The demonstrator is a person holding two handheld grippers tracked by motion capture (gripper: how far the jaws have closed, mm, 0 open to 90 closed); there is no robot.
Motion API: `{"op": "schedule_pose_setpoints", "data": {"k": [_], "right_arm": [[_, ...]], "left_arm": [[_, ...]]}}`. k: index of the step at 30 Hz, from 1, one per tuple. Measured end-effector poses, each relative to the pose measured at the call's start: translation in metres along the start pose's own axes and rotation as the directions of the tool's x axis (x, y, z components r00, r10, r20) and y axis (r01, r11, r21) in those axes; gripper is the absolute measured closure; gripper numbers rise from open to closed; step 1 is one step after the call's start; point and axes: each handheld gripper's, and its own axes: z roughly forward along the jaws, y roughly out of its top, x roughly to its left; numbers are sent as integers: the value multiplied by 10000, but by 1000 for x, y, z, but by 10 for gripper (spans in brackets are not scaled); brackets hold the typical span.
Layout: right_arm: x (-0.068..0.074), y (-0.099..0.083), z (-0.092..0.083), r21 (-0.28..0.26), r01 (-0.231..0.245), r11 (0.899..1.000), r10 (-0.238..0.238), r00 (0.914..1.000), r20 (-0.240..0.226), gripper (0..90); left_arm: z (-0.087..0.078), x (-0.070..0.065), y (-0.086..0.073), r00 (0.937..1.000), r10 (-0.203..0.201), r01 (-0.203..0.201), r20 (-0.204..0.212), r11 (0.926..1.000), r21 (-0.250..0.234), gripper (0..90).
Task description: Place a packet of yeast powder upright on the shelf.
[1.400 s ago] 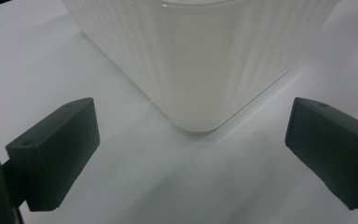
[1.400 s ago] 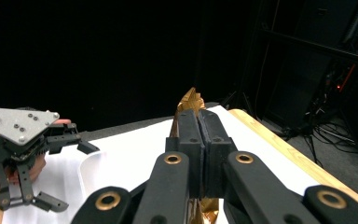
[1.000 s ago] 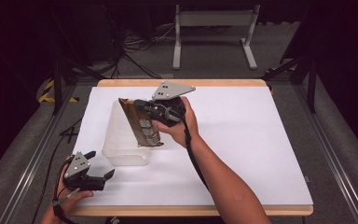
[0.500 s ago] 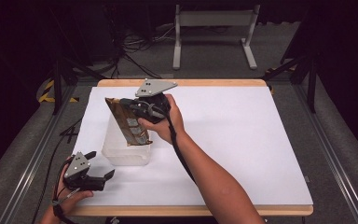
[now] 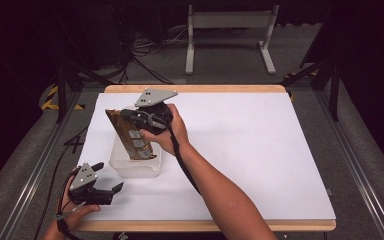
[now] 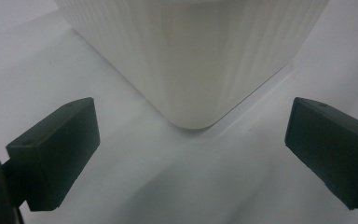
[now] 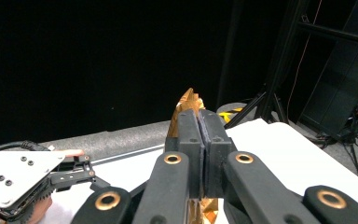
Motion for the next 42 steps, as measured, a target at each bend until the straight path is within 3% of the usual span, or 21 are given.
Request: {"op": "schedule_pose_setpoints", "data": {"k": [12, 17, 26, 42], "right_arm": [[4, -18, 8, 181, -196, 9996, 200, 9995, -254, 885], [5, -24, 9, 430, -64, 9991, 77, 9996, -288, 884], [2, -39, 4, 554, -90, 9984, 121, 9984, -556, 883], [-7, -54, -15, 505, -315, 9982, 338, 9984, -445, 882]], "left_arm": [[1, 0, 0, 10000, 65, -65, 47, 10000, 45, 38], [1, 0, 0, 10000, 80, -81, 50, 10000, 53, 39], [1, 0, 0, 10000, 27, -27, -14, 10000, 8, 38], [2, 0, 1, 10000, 31, -31, -37, 10000, 79, 38]]}}
